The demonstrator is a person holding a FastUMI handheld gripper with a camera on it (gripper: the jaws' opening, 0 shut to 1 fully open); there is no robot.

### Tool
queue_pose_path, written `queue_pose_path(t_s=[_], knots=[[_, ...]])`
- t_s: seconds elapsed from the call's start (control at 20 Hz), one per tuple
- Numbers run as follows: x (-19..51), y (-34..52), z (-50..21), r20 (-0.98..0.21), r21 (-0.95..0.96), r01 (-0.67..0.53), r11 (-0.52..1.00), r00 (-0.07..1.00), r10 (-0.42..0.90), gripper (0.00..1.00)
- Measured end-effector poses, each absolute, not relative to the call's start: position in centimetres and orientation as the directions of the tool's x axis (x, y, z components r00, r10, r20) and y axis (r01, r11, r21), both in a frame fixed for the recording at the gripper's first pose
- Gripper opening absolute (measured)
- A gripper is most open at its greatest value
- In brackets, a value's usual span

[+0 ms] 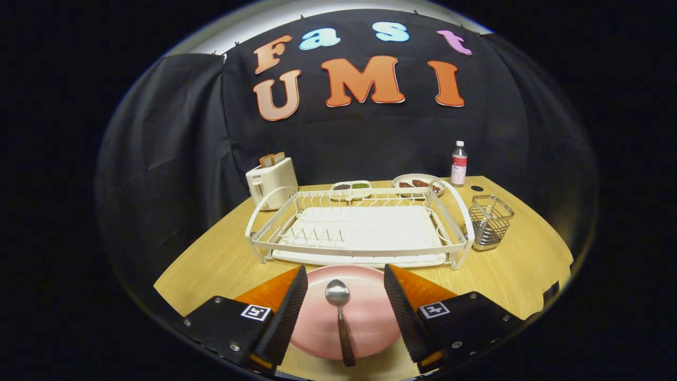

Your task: Take the plate from the dish rack, then take the spoon from the basket and place it into the plate.

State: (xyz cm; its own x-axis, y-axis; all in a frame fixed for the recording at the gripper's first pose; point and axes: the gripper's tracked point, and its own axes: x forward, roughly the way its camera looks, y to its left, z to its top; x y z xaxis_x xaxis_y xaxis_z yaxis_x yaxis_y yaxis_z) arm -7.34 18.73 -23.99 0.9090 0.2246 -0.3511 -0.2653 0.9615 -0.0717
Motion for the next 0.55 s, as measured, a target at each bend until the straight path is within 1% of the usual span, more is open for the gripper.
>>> queue_pose_path(t_s=[0.05,0.1,0.15,0.55], knots=[[-7.3,18.6,-23.0,-0.344,-0.066,-0.256,0.964,0.913,0.219,0.89],[-7.1,18.4,-21.9,-0.334,-0.059,-0.248,0.967,0.918,0.215,0.96],[-6.9,18.0,-20.4,-0.319,-0.056,-0.238,0.97,0.924,0.209,0.98],[-5.9,15.1,-10.3,-0.209,-0.092,-0.154,0.984,0.969,0.132,0.98]])
